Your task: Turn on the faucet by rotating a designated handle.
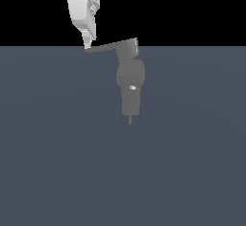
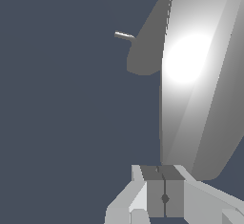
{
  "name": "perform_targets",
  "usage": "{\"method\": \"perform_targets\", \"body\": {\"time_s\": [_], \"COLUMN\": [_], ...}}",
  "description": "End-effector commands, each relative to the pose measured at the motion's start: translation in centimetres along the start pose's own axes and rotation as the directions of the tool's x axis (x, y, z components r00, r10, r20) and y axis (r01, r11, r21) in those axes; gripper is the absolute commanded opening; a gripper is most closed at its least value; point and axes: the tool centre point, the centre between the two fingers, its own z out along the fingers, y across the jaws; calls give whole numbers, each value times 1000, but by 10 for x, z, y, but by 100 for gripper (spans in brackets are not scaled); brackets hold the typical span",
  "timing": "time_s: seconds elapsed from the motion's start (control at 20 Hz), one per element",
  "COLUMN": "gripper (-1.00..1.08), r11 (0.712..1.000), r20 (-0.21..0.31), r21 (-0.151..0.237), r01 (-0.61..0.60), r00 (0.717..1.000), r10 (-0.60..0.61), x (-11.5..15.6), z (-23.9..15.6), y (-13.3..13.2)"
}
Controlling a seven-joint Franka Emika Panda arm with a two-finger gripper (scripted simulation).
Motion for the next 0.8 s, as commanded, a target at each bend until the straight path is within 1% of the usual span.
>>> {"method": "perform_targets", "body": {"time_s": [0.0,0.35,0.75], "gripper": [-100,-100,-100], "r11": [998,988,984], "r20": [2,10,12], "r21": [-6,-15,-17], "r01": [-57,-155,-176], "r00": [998,988,984], "r10": [57,155,176], "x": [8,24,28], "z": [6,14,16], "y": [-11,-29,-33]}}
